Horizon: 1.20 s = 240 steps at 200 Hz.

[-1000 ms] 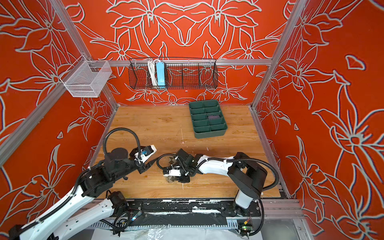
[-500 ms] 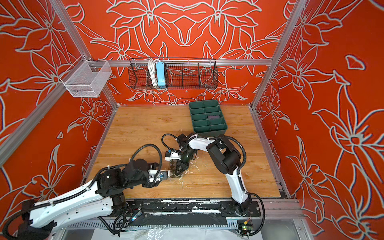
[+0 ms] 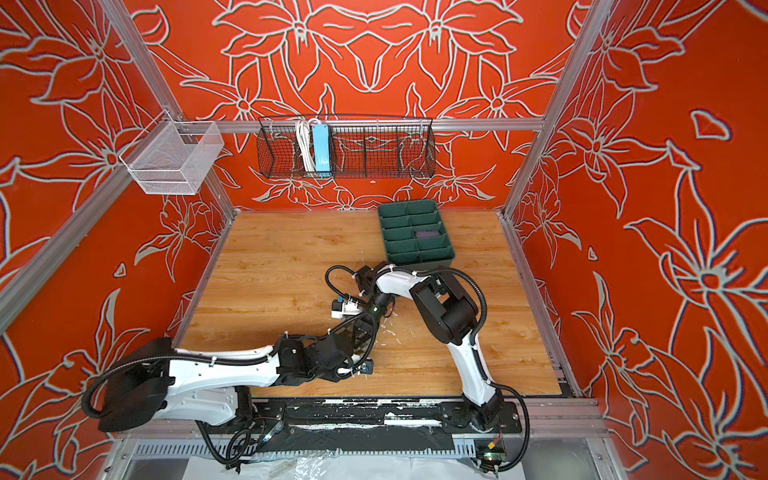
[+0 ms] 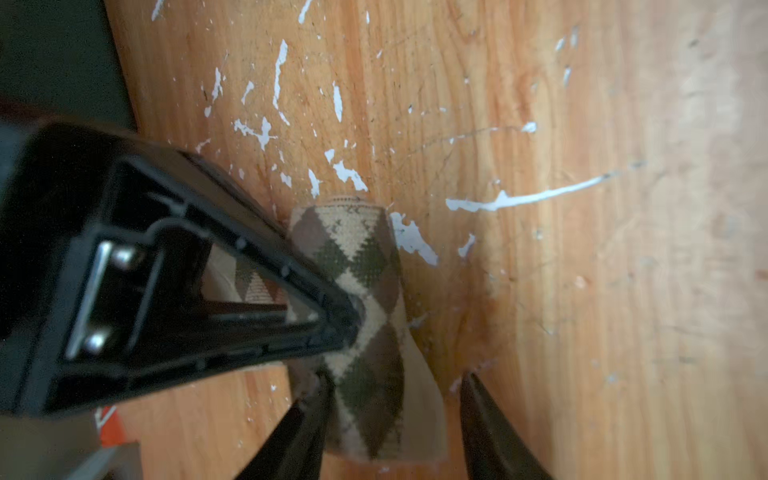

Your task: Roll the socks

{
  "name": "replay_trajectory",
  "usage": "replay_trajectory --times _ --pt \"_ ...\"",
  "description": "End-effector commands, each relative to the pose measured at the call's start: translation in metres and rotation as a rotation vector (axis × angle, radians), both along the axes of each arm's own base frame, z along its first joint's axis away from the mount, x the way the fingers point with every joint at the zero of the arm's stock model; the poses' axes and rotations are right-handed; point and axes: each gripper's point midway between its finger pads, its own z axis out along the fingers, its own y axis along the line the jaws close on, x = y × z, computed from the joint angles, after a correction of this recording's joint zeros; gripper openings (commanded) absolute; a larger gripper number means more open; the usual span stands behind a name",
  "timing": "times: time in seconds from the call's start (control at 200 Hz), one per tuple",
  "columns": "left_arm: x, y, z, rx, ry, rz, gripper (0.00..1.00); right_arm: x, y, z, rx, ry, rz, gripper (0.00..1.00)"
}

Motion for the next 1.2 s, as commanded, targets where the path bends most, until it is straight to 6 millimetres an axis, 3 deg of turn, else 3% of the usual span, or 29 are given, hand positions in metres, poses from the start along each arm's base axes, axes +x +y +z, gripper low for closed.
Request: replay_trajectory --times 0.0,0.165,0.265,0.295,0.31,0.325,0.345,0.465,0.565,0.701,0.776,0.856,0.936,1.061,1.196 --pt "0.016 -0.005 -0.008 0.016 -0.067 0.06 0.38 -0.004 -0.004 0.002 0.017 0.019 0.032 0.12" --pt "0.018 0.007 -0.037 0.15 -0.03 0.115 0.03 0.001 -0.005 0.011 0.04 -0.022 0.022 0.13" --pt "0.012 0.01 -0.045 0.176 0.02 0.125 0.0 0.016 -0.008 0.021 0.072 -0.119 -0.031 0.18" --pt "0.01 0.01 -0.046 0.175 0.036 0.126 0.0 0.022 -0.009 0.026 0.083 -0.156 -0.05 0.36" --pt "0.009 0.01 -0.046 0.178 0.043 0.126 0.0 0.024 -0.011 0.028 0.084 -0.173 -0.06 0.56" --pt "0.008 0.011 -0.046 0.177 0.047 0.127 0.0 0.027 -0.011 0.031 0.093 -0.198 -0.07 0.88" --pt "0.008 0.011 -0.045 0.176 0.051 0.13 0.0 0.03 -0.014 0.034 0.095 -0.224 -0.083 0.97" --pt "0.003 0.015 -0.045 0.185 0.078 0.129 0.0 0.047 -0.025 0.06 0.134 -0.408 -0.158 0.98" --pt "-0.001 0.015 -0.042 0.18 0.116 0.125 0.0 0.075 -0.04 0.084 0.119 -0.595 -0.298 0.98" --pt "-0.005 0.011 -0.034 0.152 0.234 0.136 0.0 0.136 -0.093 0.125 0.002 -0.918 -0.692 0.98" --pt "-0.008 0.01 -0.026 0.127 0.33 0.143 0.0 0.151 -0.129 0.155 -0.028 -1.088 -0.906 0.98" --pt "-0.008 0.008 -0.019 0.102 0.42 0.148 0.0 0.142 -0.15 0.179 0.034 -1.174 -1.031 0.98" --pt "-0.005 0.007 -0.014 0.085 0.488 0.151 0.0 0.123 -0.154 0.191 0.152 -1.156 -1.099 0.98" --pt "0.003 0.005 -0.009 0.062 0.604 0.178 0.0 0.055 -0.118 0.185 0.382 -1.019 -0.782 0.97" --pt "0.016 -0.001 -0.006 0.052 0.739 0.251 0.0 0.006 -0.113 0.152 0.284 -1.043 -0.508 0.87"
